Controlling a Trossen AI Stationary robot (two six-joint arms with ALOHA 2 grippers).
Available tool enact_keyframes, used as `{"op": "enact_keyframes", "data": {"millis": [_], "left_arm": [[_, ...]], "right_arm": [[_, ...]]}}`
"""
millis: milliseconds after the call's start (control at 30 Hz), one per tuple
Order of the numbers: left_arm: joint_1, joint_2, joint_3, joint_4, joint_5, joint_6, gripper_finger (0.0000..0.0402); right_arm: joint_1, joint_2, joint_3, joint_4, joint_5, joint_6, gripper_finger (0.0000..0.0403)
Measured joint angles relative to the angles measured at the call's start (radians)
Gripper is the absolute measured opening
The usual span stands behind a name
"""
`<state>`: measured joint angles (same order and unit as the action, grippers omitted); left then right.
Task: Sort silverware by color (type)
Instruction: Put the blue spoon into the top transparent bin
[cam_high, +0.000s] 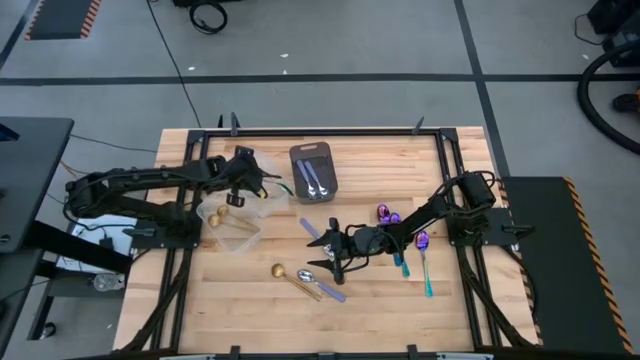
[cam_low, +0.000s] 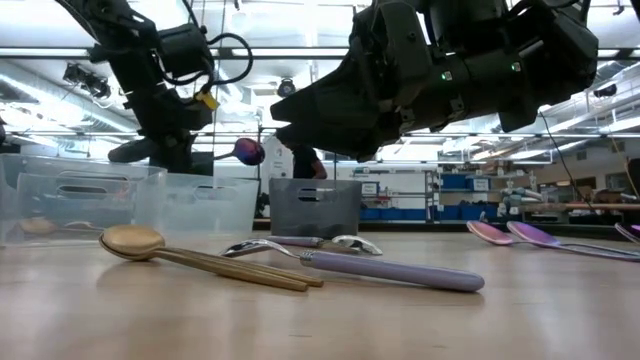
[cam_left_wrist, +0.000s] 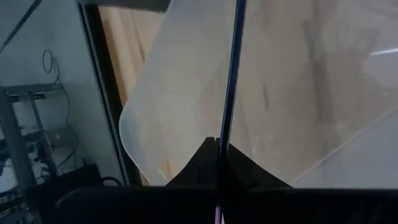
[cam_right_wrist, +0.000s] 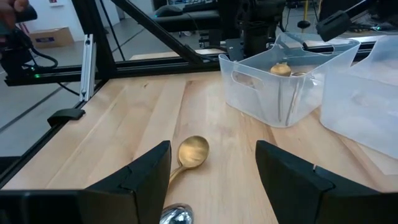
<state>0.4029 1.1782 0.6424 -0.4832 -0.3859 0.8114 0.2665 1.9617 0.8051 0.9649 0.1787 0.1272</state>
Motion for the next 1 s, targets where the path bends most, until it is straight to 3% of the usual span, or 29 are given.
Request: {"op": "enact_keyframes", "data": {"millis": [333, 700, 1000], "left_arm": [[0.033, 0.0, -0.109, 0.103, 0.025, 0.09, 0.0002], [0.033, 0.0, -0.111, 0.173, 0.071, 0.293, 0.0004], [0.078, 0.0, -0.112, 0.205, 0.097, 0.296, 0.0006]], "right_arm": [[0.0, 0.0, 0.0, -0.004, 0.0, 0.0, 0.0242], [0.0, 0.0, 0.0, -0.012, 0.001, 0.0, 0.0242], [0.0, 0.0, 0.0, -0.011, 0.001, -0.001, 0.0242]]}}
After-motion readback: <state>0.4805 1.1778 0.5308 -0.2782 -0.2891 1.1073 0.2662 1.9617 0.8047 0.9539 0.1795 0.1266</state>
